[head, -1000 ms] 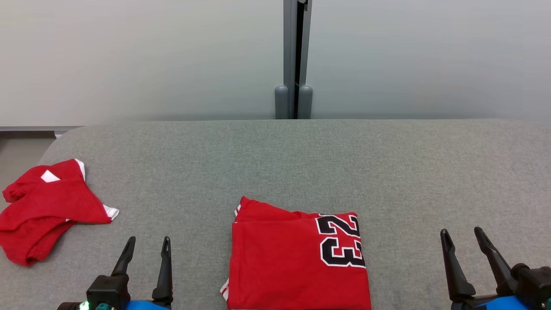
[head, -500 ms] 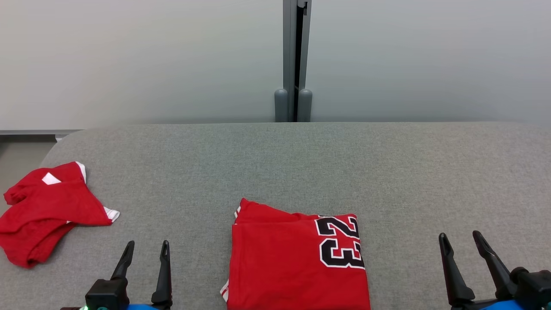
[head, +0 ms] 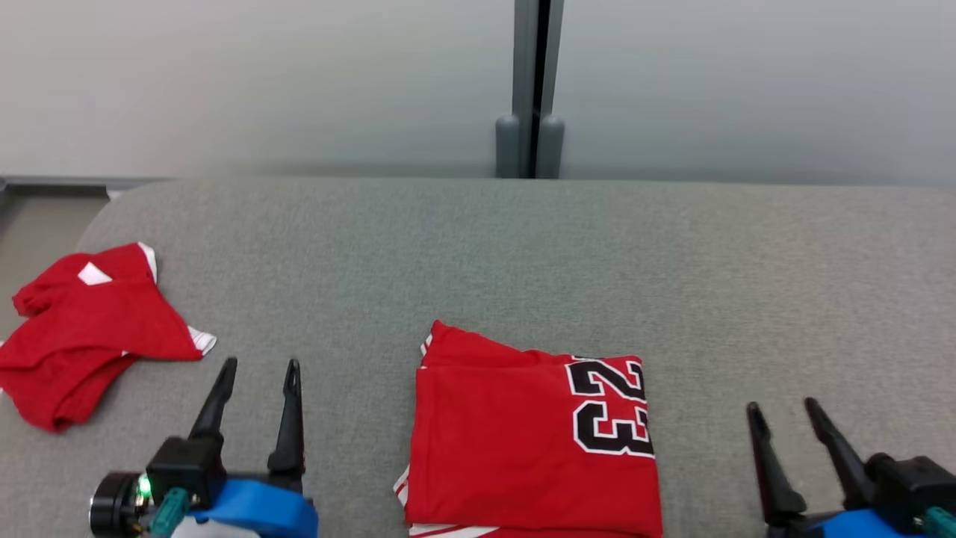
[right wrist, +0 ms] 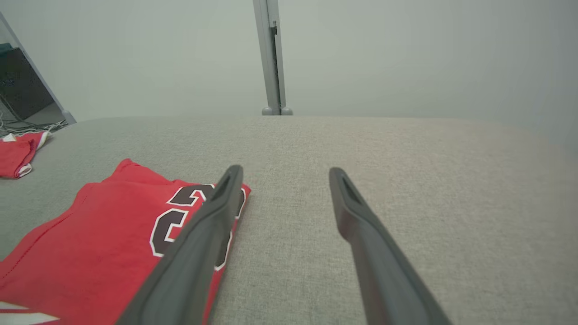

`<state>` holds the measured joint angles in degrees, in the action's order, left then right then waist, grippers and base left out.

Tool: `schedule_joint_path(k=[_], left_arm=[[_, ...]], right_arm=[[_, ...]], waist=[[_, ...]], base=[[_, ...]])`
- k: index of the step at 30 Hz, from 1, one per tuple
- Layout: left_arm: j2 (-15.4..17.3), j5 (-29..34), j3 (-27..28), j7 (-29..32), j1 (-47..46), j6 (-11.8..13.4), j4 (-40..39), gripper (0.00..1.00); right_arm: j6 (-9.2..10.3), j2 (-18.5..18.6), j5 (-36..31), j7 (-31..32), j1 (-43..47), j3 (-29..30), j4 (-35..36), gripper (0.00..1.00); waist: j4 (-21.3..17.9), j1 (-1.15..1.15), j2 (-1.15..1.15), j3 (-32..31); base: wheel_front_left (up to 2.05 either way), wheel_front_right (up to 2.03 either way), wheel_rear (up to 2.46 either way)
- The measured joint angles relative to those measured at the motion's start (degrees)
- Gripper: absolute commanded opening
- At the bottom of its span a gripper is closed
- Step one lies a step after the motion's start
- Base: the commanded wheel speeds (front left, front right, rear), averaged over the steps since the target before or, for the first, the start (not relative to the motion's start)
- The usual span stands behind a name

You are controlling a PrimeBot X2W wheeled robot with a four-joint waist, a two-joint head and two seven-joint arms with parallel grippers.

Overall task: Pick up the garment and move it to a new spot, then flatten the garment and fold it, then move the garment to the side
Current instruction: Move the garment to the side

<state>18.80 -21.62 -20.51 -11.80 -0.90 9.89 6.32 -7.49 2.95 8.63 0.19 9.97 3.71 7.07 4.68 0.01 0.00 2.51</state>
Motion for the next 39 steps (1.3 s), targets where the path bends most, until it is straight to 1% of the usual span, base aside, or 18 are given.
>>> schedule_joint_path(k=[4, 8, 13, 15, 16, 17, 18, 19, 23, 27, 31, 39], left_arm=[[-0.78, 0.37, 0.02, -1.01, -3.74, -0.67, 0.24, 1.00], [-1.99, 0.44, -0.03, -1.93, -6.70, -1.29, 1.03, 1.00], [-3.08, 0.53, 0.29, -2.70, -8.54, -1.82, 2.01, 1.00], [-3.46, 0.52, 0.49, -2.92, -8.76, -1.89, 2.45, 1.00], [-3.59, 0.53, 0.57, -2.93, -8.75, -2.00, 2.76, 1.00], [-3.69, 0.53, 0.65, -2.94, -8.76, -2.10, 2.98, 1.00], [-3.81, 0.54, 0.77, -3.01, -8.75, -2.23, 3.18, 1.00], [-3.88, 0.56, 0.91, -3.01, -8.72, -2.24, 3.36, 1.00], [-3.90, 0.74, 1.43, -3.11, -8.29, -2.33, 3.64, 1.00], [-3.58, 1.05, 1.93, -3.18, -7.15, -2.30, 3.31, 1.00], [-3.28, 1.22, 2.03, -3.19, -6.09, -2.21, 2.37, 1.00], [-2.78, 1.48, 1.57, -2.94, -5.61, -2.11, -0.09, 1.00]], right_arm=[[0.00, -0.09, 0.65, -0.64, -2.71, -3.59, -5.63, 1.00], [0.00, -0.08, 2.00, -1.81, -6.72, -6.46, -13.38, 1.00], [0.00, -0.10, 3.61, -1.19, -11.16, -9.34, -22.63, 1.00], [0.00, -0.11, 4.24, -1.09, -12.42, -10.11, -24.94, 1.00], [0.00, -0.10, 4.53, -1.02, -13.10, -10.46, -25.80, 0.91], [0.00, -0.10, 4.80, -1.09, -13.62, -10.74, -26.36, 0.45], [0.00, -0.04, 4.81, -1.30, -14.04, -10.96, -26.89, 0.15], [0.00, 0.00, 4.91, -1.37, -14.35, -11.18, -27.39, 0.00], [0.00, 0.15, 4.76, -2.40, -14.68, -12.51, -27.91, 0.00], [-0.02, 1.13, 4.68, -2.78, -14.74, -13.80, -27.19, 0.00], [-0.03, 2.57, 5.58, -2.80, -14.56, -14.61, -26.33, 0.00], [-0.01, 6.04, 7.68, -2.25, -16.71, -15.49, -25.86, 0.00]], waist=[[1.76, 0.00, 0.01, 2.86], [3.78, 0.01, 0.01, 5.74], [6.11, 0.01, 0.02, 8.65], [6.86, 0.01, 0.01, 9.45], [7.18, 0.00, 0.01, 9.73], [7.41, 0.00, 0.01, 9.93], [7.55, 0.00, 0.01, 9.99], [7.52, 0.00, 0.01, 9.90], [6.17, 0.00, 0.01, 9.33], [3.13, 0.00, 0.01, 8.93], [-1.20, -0.01, 0.01, 8.56], [-11.65, -0.01, 0.00, 9.29]], base=[[0.00, 0.00, 0.00], [0.00, 0.00, 0.00], [0.00, 0.00, 0.00], [0.00, 0.00, 0.00], [0.00, 0.00, 0.00], [0.00, 0.00, 0.00], [0.00, 0.00, 0.00], [0.00, 0.00, 0.00], [0.00, 0.00, 0.00], [0.00, 0.00, 0.00], [0.00, 0.00, 0.00], [0.00, 0.00, 0.00]])
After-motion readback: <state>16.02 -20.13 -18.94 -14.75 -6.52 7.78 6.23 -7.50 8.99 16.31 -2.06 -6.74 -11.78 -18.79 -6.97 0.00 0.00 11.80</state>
